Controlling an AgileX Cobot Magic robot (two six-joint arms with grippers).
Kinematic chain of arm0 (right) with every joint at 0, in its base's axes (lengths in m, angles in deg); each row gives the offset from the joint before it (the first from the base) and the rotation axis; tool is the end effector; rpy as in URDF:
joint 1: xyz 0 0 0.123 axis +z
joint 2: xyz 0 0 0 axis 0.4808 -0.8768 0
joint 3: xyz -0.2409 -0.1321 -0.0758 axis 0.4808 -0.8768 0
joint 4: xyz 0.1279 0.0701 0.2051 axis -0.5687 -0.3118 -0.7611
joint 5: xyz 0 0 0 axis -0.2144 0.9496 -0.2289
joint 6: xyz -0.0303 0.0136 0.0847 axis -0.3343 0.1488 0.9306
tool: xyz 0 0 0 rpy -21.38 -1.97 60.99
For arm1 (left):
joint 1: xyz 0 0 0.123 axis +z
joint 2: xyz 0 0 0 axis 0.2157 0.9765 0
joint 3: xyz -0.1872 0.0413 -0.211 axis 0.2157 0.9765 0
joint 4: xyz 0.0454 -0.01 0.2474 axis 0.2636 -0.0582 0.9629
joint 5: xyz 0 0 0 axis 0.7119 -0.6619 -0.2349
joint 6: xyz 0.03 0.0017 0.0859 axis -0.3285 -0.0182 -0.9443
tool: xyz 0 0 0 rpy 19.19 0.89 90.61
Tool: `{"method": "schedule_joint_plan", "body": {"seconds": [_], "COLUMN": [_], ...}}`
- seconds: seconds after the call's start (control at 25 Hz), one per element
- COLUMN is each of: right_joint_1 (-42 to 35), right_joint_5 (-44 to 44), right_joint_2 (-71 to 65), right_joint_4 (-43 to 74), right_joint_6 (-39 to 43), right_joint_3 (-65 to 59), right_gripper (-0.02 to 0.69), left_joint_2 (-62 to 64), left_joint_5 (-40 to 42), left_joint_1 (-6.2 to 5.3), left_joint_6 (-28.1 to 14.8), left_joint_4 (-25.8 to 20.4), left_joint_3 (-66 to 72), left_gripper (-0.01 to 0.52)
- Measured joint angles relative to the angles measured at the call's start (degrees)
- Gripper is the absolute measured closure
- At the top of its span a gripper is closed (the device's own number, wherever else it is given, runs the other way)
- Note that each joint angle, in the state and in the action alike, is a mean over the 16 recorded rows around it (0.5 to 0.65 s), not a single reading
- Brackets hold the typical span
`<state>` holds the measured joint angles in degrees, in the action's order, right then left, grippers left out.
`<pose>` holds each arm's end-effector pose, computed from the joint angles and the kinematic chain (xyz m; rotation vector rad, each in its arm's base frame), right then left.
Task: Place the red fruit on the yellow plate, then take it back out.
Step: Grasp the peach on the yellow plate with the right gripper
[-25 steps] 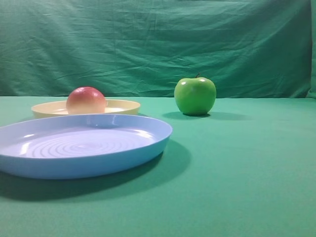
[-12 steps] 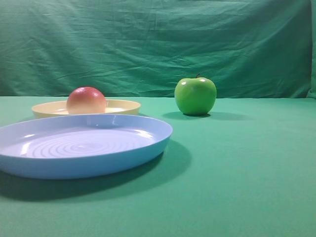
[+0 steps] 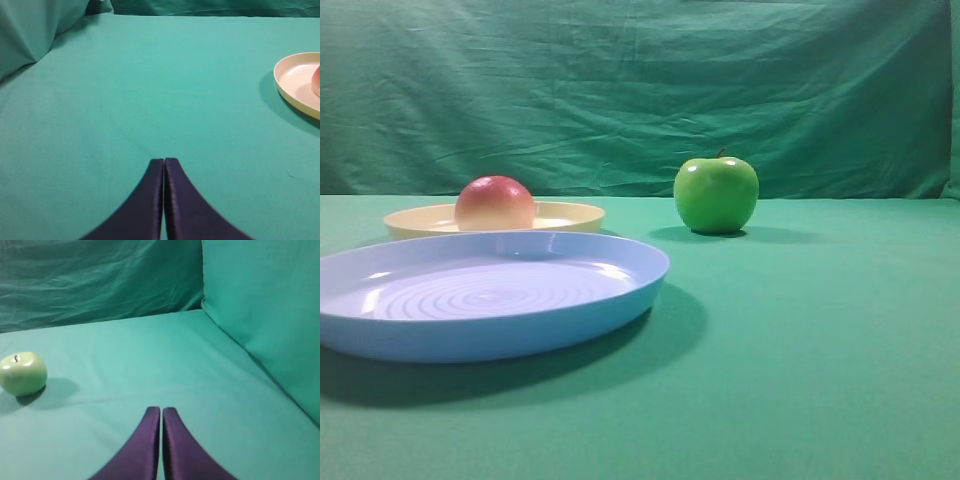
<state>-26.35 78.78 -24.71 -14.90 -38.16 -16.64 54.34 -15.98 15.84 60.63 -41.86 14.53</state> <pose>0.0517 -0.0015 0.2032 0.0286 1.8293 0.0232 0.0507 0.0138 0.1776 -0.1621 1.8309 0.1320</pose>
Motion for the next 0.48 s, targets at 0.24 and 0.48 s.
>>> {"method": "schedule_joint_plan", "body": {"seconds": [0.24,0.48], "right_joint_1": [0.00,0.00], "right_joint_5": [-0.01,0.15], "right_joint_2": [2.01,2.11], "right_joint_4": [0.00,0.00], "right_joint_6": [-0.07,-0.68], "right_joint_3": [-4.51,-5.87], "right_gripper": [0.665,0.665], "left_joint_2": [0.00,0.00], "left_joint_5": [0.00,0.00], "left_joint_1": [0.00,0.00], "left_joint_6": [0.01,0.02], "left_joint_4": [0.00,0.00], "left_joint_3": [0.00,0.00], "left_gripper": [0.514,0.514]}}
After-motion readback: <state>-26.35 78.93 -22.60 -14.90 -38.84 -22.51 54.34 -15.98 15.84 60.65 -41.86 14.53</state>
